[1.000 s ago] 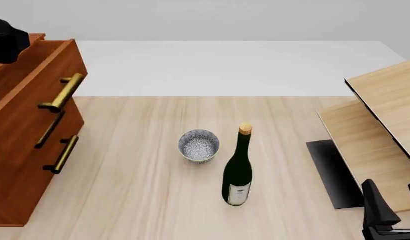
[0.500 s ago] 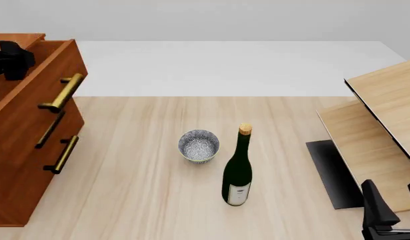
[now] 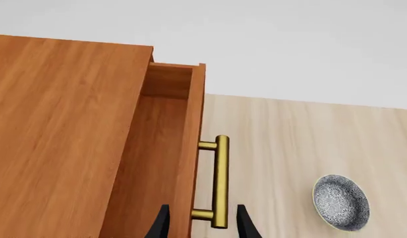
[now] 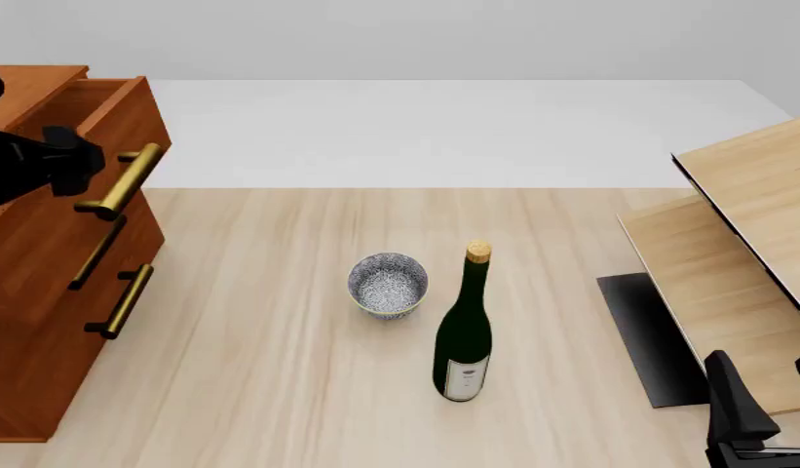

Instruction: Close the bottom drawer of the cabinet and open the top drawer.

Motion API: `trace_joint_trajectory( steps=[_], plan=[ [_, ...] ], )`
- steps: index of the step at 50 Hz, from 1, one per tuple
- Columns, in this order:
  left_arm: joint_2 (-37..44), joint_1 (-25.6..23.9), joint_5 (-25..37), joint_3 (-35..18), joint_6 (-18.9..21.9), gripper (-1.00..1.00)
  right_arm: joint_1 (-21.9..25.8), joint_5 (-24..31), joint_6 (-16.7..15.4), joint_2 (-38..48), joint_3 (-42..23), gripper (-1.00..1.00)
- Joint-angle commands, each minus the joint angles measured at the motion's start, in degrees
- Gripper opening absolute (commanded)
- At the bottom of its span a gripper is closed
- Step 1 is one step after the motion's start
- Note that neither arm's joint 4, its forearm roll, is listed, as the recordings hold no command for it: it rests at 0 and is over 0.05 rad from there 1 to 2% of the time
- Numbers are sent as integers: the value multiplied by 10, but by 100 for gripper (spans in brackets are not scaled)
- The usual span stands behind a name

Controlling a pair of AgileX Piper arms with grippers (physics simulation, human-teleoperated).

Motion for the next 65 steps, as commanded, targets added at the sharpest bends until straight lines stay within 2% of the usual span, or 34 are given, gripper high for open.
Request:
trace_joint_trajectory(
  steps=[1, 28, 44, 65],
  plan=[
    [0, -18, -7, 24, -9, 100, 0, 0, 0, 0, 0, 100],
    [12, -64, -26, 54, -4, 100, -1, 0, 0, 0, 0, 100],
    [28, -131, -39, 76, -59, 100, -3, 0, 1, 0, 0, 100],
    [34, -162, -51, 85, -94, 100, -4, 0, -1, 0, 0, 100]
  ],
)
